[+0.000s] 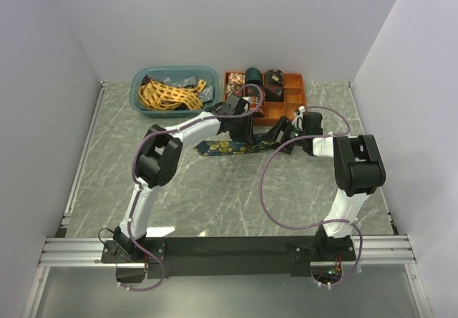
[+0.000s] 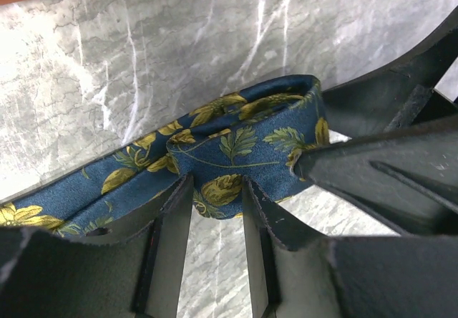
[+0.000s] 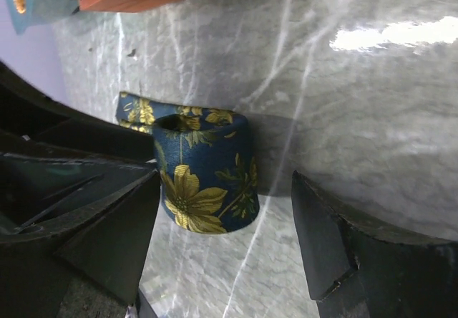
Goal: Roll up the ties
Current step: Roll the tie
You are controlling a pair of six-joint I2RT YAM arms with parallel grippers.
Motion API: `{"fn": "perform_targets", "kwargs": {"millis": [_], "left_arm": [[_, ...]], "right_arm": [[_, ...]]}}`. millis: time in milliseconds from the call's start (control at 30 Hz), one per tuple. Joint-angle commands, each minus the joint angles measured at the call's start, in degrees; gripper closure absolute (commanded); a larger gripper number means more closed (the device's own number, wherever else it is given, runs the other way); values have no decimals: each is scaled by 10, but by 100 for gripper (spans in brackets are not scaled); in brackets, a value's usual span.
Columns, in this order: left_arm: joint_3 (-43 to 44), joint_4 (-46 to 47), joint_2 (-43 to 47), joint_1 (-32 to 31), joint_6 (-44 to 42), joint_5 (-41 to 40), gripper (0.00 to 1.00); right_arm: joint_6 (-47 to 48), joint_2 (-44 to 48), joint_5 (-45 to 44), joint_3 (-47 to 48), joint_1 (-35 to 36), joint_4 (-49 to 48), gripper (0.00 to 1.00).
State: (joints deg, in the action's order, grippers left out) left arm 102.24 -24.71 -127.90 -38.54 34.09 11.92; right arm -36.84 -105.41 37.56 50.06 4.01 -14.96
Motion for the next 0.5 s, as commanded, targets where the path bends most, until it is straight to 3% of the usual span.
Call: {"fn": "perform_targets", "kwargs": {"millis": [0,233,300,400,433,467], "left_arm": [[-6,8,-6,1,-5,-13,60],[-31,22,-9,1,7,-16,59],[-31,24,-14,2,12,-11,59],[-34,24,-13,1,18,-8,59],[-39,21,-10,1,19,-13,58],[-43,23,0,2,19,-19,57]], "right_arm": [[-17,-23,28,-11,13,-42,20],[-34,-46,37,-11,29,-74,23],[-33,-56,39,-7,33,-75,29],[-18,-57,30,5,35,-65,47],[-10,-55,26,12,35,-46,65],[-1,-52,11,17,35,-31,71]]}}
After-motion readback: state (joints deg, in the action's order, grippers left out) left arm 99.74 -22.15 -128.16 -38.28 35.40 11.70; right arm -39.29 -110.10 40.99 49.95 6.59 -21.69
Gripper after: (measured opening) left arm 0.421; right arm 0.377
